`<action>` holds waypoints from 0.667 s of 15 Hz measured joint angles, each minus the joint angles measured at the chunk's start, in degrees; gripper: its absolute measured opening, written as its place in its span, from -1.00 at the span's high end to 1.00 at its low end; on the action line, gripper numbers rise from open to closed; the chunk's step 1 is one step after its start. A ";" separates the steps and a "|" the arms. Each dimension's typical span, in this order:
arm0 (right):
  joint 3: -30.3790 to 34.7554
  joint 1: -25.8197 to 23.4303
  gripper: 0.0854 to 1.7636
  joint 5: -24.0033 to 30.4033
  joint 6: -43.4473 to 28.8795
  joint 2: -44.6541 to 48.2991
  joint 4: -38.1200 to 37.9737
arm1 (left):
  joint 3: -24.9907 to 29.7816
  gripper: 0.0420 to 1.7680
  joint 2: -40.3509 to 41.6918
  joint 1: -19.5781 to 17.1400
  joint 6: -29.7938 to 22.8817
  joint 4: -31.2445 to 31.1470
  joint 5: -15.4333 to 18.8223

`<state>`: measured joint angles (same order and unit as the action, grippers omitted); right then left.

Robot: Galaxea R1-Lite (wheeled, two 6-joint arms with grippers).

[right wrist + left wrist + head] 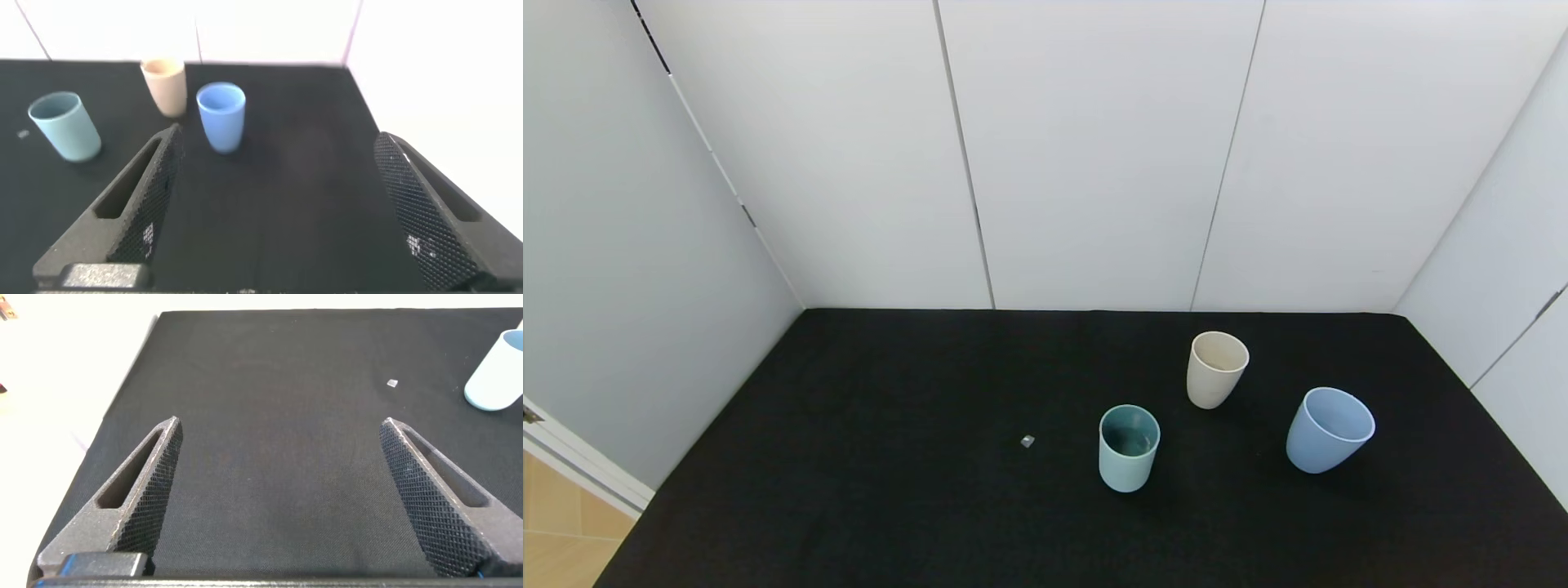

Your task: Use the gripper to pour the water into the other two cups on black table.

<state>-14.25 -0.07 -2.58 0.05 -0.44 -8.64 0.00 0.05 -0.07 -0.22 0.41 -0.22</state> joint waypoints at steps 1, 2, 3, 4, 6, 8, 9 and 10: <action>2.99 0.02 -0.92 0.83 0.48 0.17 3.66 | 0.00 -0.94 0.00 0.02 -0.02 0.00 0.00; 5.63 0.07 -0.92 1.74 0.99 0.30 5.81 | 0.00 -0.94 0.00 0.02 0.00 0.00 -0.02; 8.03 0.07 -0.92 2.68 1.35 0.39 7.00 | 0.00 -0.94 0.00 0.02 -0.02 0.00 0.00; 10.24 0.07 -0.92 3.38 1.77 0.44 7.49 | 0.00 -0.94 0.00 0.02 0.00 0.00 -0.02; 13.18 0.10 -0.92 3.82 2.60 0.46 8.35 | 0.00 -0.94 0.00 0.02 -0.02 0.00 -0.02; 13.98 0.15 -0.92 3.74 2.58 0.46 8.51 | 0.00 -0.94 0.00 0.02 0.00 0.00 -0.02; 14.12 0.15 -0.92 3.77 2.67 0.46 8.46 | 0.00 -0.94 0.00 0.02 -0.02 0.00 -0.02; 14.15 0.15 -0.92 3.79 2.82 0.46 8.31 | 0.00 -0.94 0.00 0.02 0.00 0.00 0.00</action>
<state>-0.10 0.07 1.21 2.86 0.02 -0.33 0.00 0.05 -0.05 -0.22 0.41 -0.22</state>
